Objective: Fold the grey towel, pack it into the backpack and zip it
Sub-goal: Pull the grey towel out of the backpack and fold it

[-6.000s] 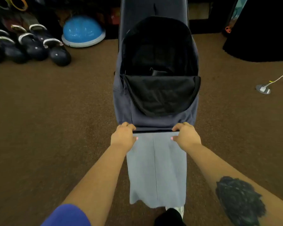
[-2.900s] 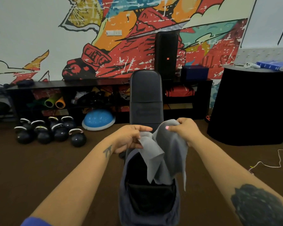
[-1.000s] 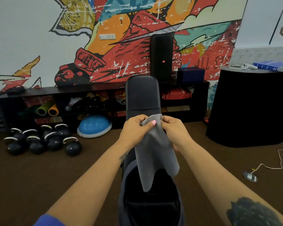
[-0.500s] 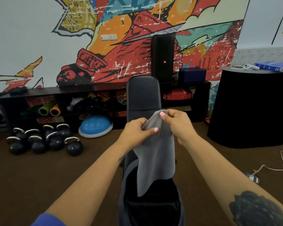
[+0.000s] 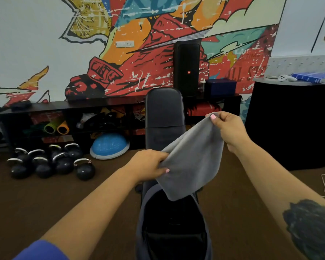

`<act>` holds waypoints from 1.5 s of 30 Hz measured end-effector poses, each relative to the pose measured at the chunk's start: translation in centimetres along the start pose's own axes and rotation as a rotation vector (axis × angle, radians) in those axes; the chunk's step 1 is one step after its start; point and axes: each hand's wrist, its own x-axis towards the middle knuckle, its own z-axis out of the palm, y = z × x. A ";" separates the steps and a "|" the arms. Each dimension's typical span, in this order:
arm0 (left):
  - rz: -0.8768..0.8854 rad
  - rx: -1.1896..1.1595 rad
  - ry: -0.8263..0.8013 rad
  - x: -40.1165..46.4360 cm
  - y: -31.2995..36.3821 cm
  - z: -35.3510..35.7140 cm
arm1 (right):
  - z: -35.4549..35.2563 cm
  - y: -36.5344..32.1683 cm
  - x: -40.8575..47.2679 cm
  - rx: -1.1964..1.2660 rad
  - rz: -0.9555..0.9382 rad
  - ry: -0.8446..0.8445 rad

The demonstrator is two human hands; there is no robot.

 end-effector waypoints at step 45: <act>-0.234 -0.604 0.391 0.4 -1.9 -1.8 | -3.1 3.1 -0.2 0.054 0.041 0.073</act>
